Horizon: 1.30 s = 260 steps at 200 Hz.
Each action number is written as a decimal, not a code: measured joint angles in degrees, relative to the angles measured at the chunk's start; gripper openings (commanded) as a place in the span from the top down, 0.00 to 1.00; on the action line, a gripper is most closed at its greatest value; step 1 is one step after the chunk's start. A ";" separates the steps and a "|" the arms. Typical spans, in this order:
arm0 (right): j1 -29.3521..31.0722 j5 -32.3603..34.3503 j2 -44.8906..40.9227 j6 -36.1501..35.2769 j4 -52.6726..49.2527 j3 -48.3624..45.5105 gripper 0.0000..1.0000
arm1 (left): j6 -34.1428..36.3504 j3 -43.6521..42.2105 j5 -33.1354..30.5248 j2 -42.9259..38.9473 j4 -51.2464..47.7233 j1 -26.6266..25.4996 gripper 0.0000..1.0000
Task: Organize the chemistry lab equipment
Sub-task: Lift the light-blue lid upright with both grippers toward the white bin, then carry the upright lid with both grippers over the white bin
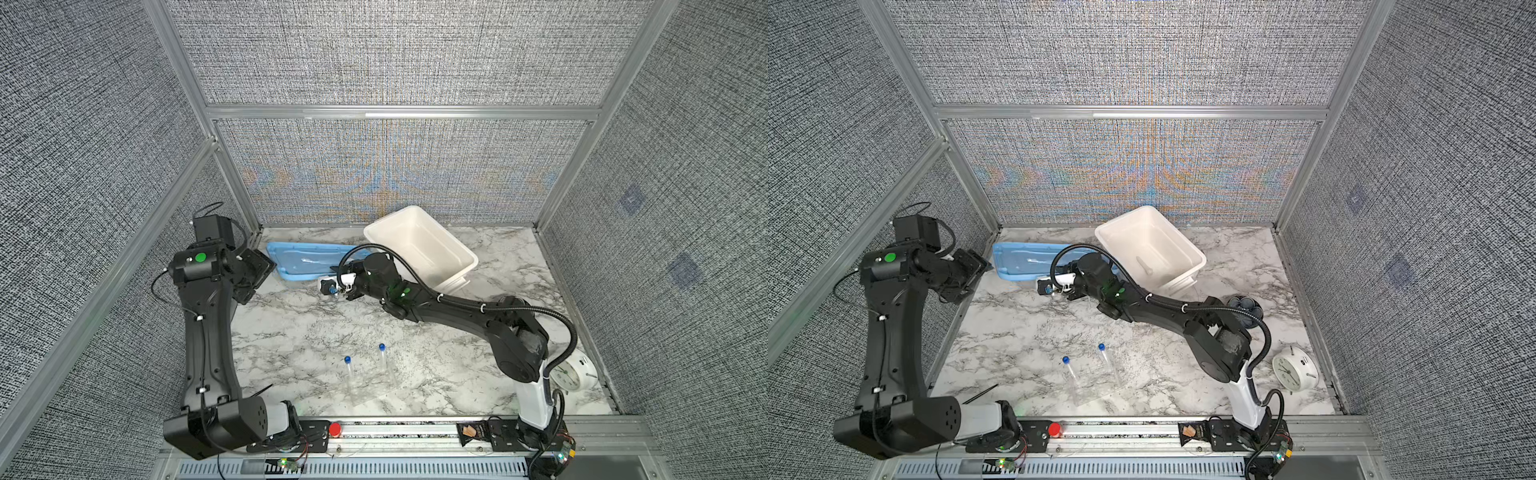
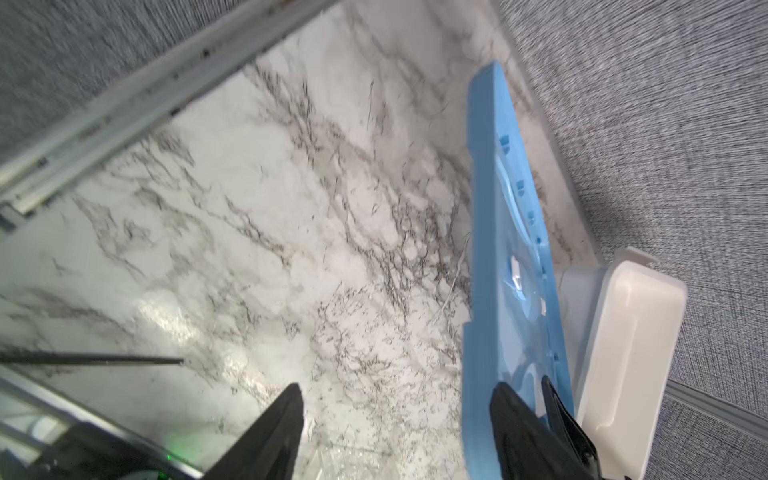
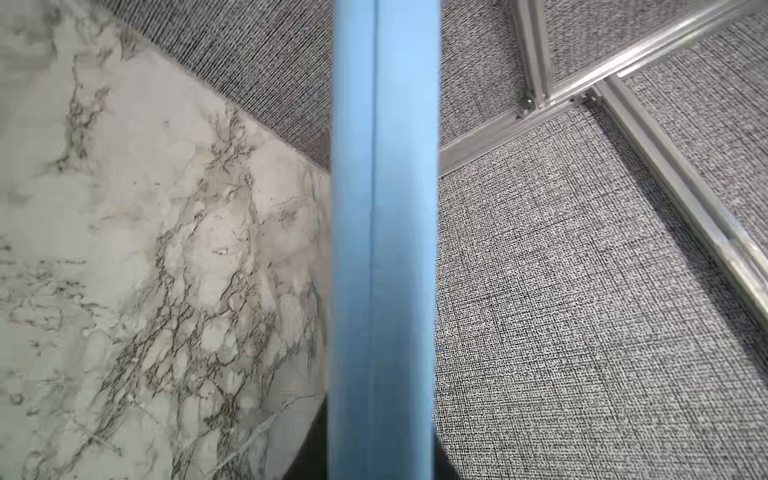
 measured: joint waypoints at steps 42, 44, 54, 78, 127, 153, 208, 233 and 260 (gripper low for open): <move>-1.88 -3.19 -5.09 8.63 -3.28 -0.35 0.81 | 6.05 -1.29 0.48 -6.67 12.22 -0.07 0.10; -1.95 -3.39 -5.27 9.09 -3.39 -0.35 0.81 | 6.38 -1.29 0.68 -6.67 12.74 -0.07 0.10; -2.71 -4.31 -6.67 12.13 -4.04 -0.35 0.82 | 7.87 -1.31 1.77 -6.45 14.95 -0.07 0.09; -4.79 -7.32 -9.75 19.96 -5.46 -0.35 0.83 | 10.34 -3.19 3.78 -6.43 19.08 -0.07 0.08; -9.99 -13.35 -14.29 41.29 -6.27 0.15 0.86 | 12.24 -8.13 8.46 -7.32 27.15 -0.07 0.10; -14.49 -17.79 -16.39 55.47 -5.33 -0.33 0.93 | 11.32 -12.26 17.25 -5.46 33.70 -0.07 0.16; -18.47 -23.45 -22.49 70.44 -9.42 -3.87 0.91 | 8.57 -16.83 31.36 3.28 44.89 -5.57 0.10; -22.12 -25.29 -23.87 77.42 -10.32 -5.09 0.91 | 8.79 -17.07 34.95 7.93 50.10 -8.92 0.11; -26.05 -28.22 -24.98 81.66 -14.36 -4.48 0.91 | 6.47 -17.38 37.64 13.31 56.33 -11.80 0.11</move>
